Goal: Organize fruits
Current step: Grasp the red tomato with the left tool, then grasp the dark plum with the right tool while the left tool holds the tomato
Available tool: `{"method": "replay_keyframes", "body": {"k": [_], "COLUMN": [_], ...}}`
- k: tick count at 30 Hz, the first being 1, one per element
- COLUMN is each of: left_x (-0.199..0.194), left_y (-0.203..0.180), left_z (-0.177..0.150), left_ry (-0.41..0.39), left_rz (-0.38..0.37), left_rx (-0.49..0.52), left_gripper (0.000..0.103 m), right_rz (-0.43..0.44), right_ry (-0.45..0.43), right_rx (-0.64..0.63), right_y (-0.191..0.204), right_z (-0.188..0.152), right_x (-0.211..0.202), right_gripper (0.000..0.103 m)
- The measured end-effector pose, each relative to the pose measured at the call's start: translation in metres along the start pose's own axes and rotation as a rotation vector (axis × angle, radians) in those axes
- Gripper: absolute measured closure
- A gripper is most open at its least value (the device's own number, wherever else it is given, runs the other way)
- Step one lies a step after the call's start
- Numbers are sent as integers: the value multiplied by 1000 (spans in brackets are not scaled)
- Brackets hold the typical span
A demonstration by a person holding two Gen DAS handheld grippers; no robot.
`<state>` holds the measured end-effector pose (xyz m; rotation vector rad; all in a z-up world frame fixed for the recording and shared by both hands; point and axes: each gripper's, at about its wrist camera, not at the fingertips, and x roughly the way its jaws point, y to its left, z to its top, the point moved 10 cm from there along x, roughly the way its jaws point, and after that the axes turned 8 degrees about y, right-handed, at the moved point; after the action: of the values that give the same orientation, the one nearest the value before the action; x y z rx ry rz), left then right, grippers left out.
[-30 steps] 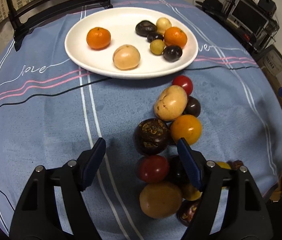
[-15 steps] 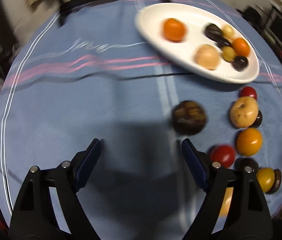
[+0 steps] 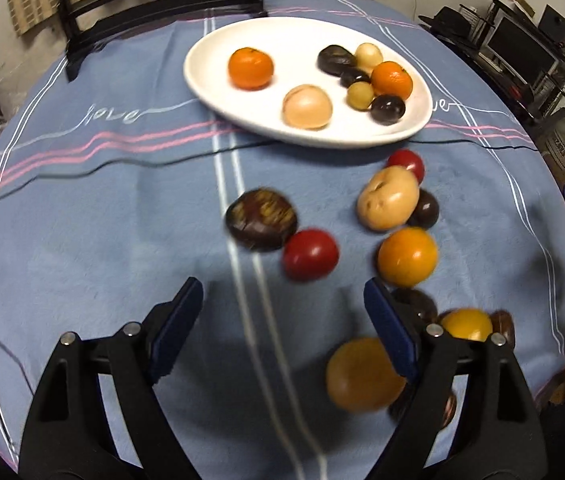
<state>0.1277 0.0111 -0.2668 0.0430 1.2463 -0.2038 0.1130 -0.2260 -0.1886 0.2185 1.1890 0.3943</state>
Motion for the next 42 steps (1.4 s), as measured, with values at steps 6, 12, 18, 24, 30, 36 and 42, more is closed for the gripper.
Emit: {"method": "replay_keyframes", "body": {"k": [6, 12, 18, 24, 30, 36, 42], "left_x": [19, 24, 24, 11, -4, -6, -5], "left_y": [-8, -8, -6, 17, 53, 66, 66], "left_z": [10, 17, 17, -4, -32, -44, -43], "left_ry": [53, 51, 43, 37, 29, 31, 26], "left_rz": [-78, -95, -93, -82, -52, -58, -54], "left_rx": [-18, -32, -29, -89, -175, -224, -226], "left_gripper": [51, 54, 72, 73, 73, 72, 72], "right_rz": [-4, -9, 0, 16, -21, -120, -220], "right_ry": [-3, 3, 17, 61, 111, 155, 39], "right_rx": [29, 51, 44, -85, -255, -273, -215], "right_y": [-9, -15, -11, 19, 60, 53, 18], "right_z": [-1, -3, -4, 0, 7, 20, 39], "right_x": [-1, 1, 4, 33, 83, 115, 90], "right_gripper": [4, 4, 4, 4, 4, 4, 4]}}
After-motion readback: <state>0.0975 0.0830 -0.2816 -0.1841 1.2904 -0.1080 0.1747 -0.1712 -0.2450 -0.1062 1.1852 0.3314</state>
